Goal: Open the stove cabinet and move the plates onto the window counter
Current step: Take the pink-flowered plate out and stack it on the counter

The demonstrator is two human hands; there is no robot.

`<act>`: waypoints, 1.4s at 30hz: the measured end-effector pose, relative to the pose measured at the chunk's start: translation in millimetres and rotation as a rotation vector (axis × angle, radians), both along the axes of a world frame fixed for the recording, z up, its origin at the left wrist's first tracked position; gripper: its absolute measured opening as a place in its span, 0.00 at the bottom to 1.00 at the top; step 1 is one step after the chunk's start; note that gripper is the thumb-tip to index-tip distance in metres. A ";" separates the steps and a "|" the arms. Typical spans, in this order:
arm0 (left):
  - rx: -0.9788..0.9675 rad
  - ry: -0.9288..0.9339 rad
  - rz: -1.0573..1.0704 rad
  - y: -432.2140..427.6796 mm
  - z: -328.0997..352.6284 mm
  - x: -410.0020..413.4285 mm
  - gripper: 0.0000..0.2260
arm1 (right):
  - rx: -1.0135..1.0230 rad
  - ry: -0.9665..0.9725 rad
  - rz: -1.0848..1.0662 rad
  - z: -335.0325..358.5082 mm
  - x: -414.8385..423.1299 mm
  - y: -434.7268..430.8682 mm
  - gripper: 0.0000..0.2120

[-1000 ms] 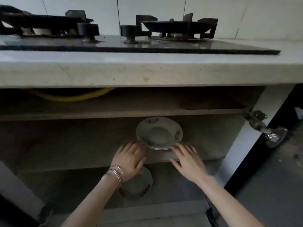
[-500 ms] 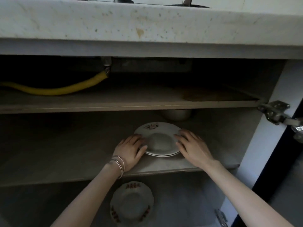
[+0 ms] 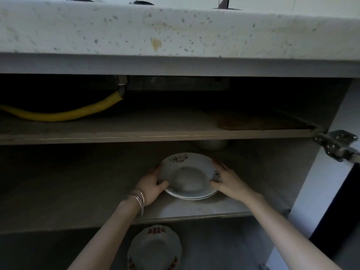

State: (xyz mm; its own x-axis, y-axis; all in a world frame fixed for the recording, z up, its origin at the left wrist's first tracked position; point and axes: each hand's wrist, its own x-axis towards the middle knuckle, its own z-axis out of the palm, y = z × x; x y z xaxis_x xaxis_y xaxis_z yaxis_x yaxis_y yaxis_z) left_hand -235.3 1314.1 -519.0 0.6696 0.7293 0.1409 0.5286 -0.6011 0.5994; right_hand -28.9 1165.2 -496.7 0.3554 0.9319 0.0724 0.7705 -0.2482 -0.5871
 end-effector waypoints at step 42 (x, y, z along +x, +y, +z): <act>-0.708 -1.005 0.181 -157.2 18.2 -81.4 0.33 | 0.403 0.918 -0.461 7.5 -121.2 -123.4 0.26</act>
